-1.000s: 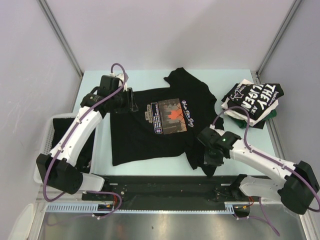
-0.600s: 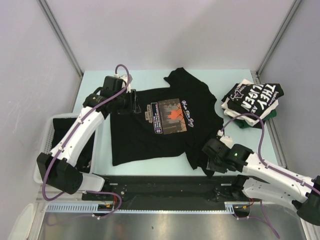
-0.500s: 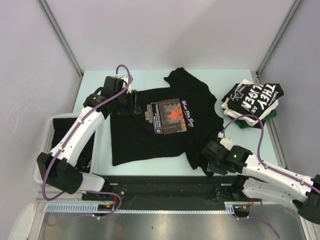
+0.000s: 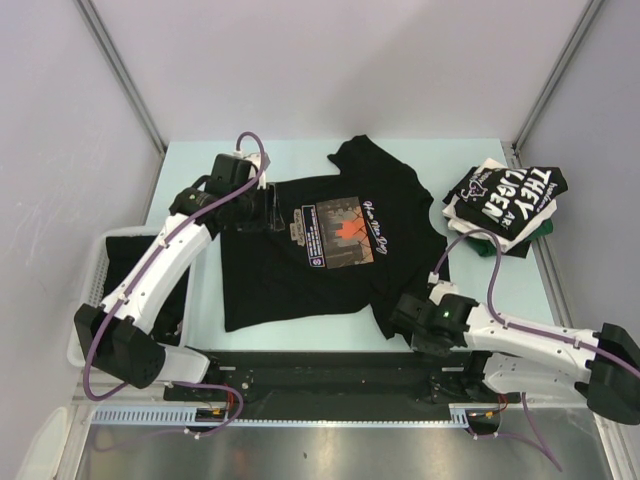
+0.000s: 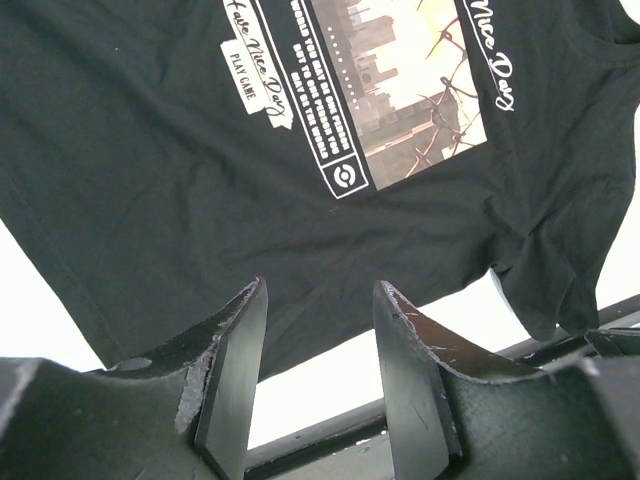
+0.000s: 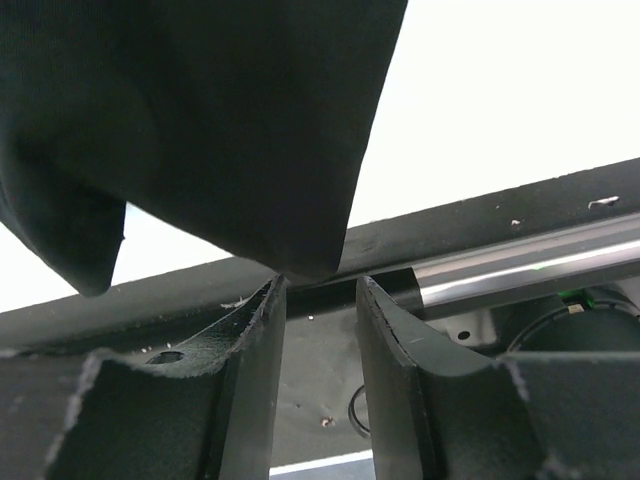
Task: Fold and stack the t-shirts
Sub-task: Grap the side of the flattened tshirt closest away from the robot with both arms
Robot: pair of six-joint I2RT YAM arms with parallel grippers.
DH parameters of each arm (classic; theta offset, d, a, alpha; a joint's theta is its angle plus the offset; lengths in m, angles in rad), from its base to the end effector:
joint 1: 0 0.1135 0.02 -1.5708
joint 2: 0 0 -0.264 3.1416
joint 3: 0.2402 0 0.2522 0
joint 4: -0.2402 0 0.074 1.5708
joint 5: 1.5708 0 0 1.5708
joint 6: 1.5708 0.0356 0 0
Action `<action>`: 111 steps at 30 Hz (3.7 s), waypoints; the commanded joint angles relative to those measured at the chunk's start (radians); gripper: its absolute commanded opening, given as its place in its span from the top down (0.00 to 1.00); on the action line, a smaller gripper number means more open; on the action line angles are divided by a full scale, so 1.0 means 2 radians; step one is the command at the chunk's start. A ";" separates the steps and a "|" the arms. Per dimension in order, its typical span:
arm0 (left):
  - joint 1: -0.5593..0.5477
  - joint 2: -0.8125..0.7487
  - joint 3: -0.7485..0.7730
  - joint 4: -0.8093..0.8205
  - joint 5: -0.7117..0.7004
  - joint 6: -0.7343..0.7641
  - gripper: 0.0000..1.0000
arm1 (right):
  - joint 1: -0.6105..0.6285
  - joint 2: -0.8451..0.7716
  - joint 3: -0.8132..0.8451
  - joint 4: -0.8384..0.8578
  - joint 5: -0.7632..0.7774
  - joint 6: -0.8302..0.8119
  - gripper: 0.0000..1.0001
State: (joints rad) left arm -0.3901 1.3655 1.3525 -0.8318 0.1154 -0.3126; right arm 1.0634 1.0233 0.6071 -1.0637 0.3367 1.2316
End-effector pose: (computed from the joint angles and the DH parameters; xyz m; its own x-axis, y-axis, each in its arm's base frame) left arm 0.2616 -0.1120 0.3470 -0.7960 -0.0030 -0.6052 0.2140 0.9340 -0.2861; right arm 0.0786 0.1172 0.1876 -0.9252 0.1676 -0.3405 0.1867 0.9821 -0.0239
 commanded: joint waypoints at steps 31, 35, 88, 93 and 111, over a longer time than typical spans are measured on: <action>-0.008 -0.005 0.038 -0.001 -0.012 0.020 0.46 | -0.026 0.060 -0.043 0.132 -0.009 -0.024 0.63; -0.008 -0.002 0.043 -0.002 -0.012 0.019 0.46 | -0.028 0.061 -0.044 0.139 -0.016 -0.029 0.86; -0.014 -0.258 -0.329 -0.008 -0.111 -0.216 0.00 | -0.309 0.068 0.203 0.057 -0.072 -0.345 1.00; -0.017 -0.296 -0.359 0.012 -0.125 -0.263 0.01 | -0.320 0.069 0.211 0.057 -0.074 -0.361 1.00; -0.064 -0.320 -0.345 0.122 -0.119 -0.227 0.00 | -0.338 0.103 0.226 0.082 -0.089 -0.414 1.00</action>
State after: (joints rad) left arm -0.4980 0.7738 0.6209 -0.6704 -0.0769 -0.7948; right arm 0.3946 1.2152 1.0130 -0.9329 0.1665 0.4419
